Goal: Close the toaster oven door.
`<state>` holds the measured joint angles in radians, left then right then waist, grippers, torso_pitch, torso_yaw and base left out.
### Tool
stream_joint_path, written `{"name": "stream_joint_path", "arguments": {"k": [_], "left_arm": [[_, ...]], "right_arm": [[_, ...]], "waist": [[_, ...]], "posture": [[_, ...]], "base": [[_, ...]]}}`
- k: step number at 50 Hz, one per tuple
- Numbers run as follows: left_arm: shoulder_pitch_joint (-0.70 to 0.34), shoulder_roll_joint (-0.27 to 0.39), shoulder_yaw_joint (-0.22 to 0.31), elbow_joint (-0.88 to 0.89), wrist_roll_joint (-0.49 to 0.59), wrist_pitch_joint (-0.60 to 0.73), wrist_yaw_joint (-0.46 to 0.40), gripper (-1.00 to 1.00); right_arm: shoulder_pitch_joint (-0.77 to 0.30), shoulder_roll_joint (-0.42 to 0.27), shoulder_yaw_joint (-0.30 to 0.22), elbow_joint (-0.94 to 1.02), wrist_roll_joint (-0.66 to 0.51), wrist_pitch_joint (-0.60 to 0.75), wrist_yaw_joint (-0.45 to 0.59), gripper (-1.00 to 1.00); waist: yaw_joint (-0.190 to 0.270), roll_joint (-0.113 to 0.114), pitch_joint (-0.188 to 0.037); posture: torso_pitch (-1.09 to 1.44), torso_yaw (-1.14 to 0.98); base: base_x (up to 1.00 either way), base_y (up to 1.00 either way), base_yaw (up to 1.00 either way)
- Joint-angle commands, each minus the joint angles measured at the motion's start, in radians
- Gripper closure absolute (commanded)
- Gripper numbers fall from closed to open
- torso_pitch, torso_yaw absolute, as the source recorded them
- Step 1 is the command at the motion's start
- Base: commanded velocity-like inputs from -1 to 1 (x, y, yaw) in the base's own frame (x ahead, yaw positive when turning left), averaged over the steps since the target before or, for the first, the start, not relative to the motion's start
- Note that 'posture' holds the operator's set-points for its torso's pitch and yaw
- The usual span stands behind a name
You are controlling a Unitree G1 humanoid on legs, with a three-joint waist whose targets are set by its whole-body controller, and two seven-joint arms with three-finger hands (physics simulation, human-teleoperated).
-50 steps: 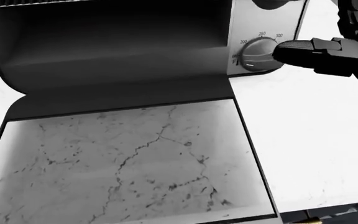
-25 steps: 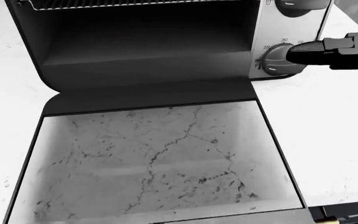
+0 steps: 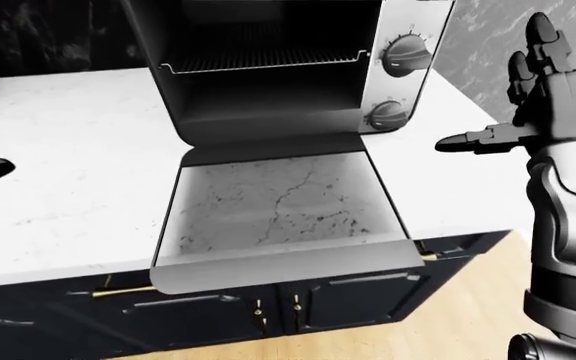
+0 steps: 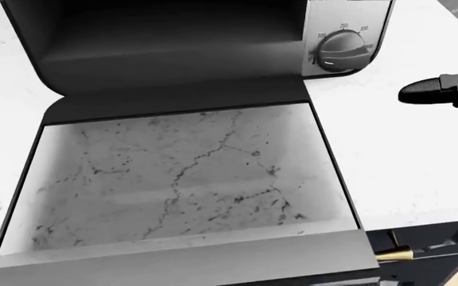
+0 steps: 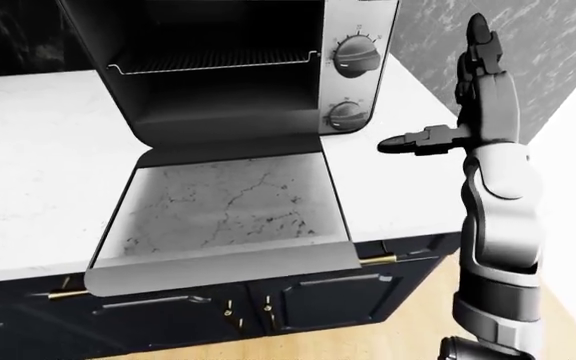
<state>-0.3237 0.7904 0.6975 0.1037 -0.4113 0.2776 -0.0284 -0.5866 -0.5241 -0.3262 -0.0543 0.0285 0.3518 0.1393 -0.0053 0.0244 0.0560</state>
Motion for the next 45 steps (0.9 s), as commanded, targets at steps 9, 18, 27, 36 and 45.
{"name": "stream_joint_path", "arguments": {"k": [9,18,27,36,45], "left_arm": [[-0.02,0.037,0.021,-0.034,-0.007,-0.028,0.006,-1.0],[-0.022,0.05,0.028,-0.023,-0.012,-0.026,0.005,-1.0],[-0.016,0.046,0.027,-0.038,-0.014,-0.018,0.001,-1.0],[-0.014,0.041,0.03,-0.051,-0.012,-0.009,-0.008,-1.0],[-0.016,0.043,0.03,-0.05,-0.011,-0.009,-0.008,-1.0]], "right_arm": [[0.004,-0.008,-0.018,-0.046,-0.028,-0.069,0.047,-1.0],[0.019,-0.001,-0.019,-0.068,-0.032,-0.061,0.076,-1.0],[0.042,0.009,-0.019,-0.076,-0.042,-0.069,0.108,-1.0],[0.065,0.022,-0.019,-0.083,-0.052,-0.074,0.132,-1.0],[0.092,0.029,-0.026,-0.103,-0.058,-0.071,0.163,-1.0]], "waist": [[-0.001,0.004,-0.027],[-0.001,0.003,-0.031],[-0.001,0.002,-0.034],[-0.001,0.002,-0.034],[-0.003,0.003,-0.031]], "posture": [[0.0,0.0],[0.0,0.0],[0.0,0.0],[0.0,0.0],[0.0,0.0]], "base": [[0.0,0.0,0.0],[0.0,0.0,0.0],[0.0,0.0,0.0],[0.0,0.0,0.0],[0.0,0.0,0.0]]}}
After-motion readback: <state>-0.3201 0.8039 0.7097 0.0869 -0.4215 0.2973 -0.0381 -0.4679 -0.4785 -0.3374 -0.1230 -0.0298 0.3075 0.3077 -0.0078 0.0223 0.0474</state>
